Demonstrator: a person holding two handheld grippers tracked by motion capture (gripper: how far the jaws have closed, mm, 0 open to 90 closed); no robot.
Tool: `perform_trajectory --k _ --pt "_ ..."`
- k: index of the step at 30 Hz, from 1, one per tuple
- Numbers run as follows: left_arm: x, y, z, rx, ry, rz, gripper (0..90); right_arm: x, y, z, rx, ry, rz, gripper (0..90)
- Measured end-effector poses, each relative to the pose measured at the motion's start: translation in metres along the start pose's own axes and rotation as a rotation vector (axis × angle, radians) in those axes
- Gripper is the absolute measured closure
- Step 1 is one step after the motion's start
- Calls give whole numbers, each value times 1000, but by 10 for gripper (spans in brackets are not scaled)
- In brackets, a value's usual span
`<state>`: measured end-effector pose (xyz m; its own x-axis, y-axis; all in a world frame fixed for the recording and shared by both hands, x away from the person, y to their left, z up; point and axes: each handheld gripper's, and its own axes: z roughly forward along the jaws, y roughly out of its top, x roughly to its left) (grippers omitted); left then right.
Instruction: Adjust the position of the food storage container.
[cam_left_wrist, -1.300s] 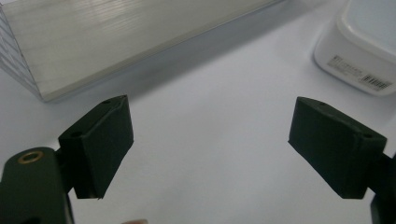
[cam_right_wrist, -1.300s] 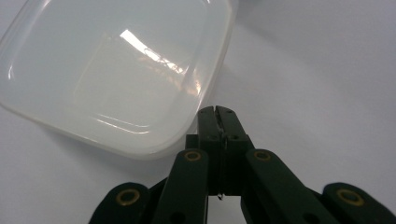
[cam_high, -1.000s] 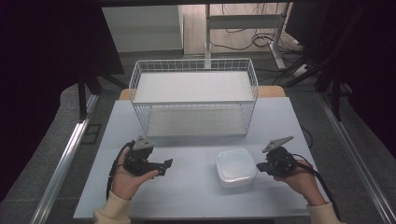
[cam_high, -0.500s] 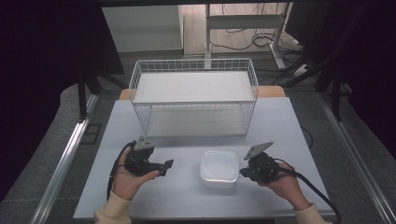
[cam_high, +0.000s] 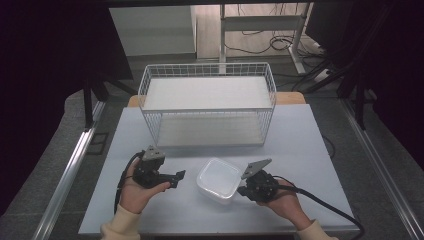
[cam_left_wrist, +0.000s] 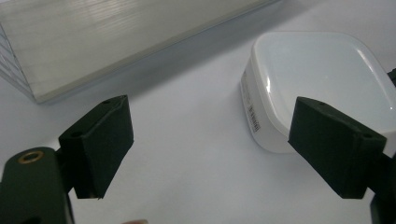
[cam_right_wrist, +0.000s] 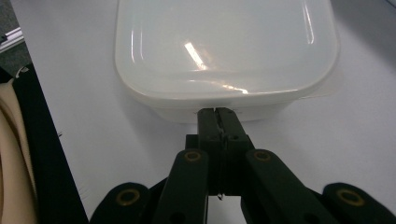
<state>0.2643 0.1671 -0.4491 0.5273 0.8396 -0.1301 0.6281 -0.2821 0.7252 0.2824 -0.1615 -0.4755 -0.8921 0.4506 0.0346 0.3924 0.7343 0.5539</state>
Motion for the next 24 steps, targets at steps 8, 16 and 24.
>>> perform_trajectory --k 8,16,24 --pt "-3 0 0 1 -4 6 141 -3 -2 -6 0 -17 2 893" --pt "-16 -6 5 28 -42 42 207 -19 -12 -22 -40 -46 61 804" --pt "-18 -6 6 37 -46 50 238 -37 -16 -35 -129 -107 174 426"
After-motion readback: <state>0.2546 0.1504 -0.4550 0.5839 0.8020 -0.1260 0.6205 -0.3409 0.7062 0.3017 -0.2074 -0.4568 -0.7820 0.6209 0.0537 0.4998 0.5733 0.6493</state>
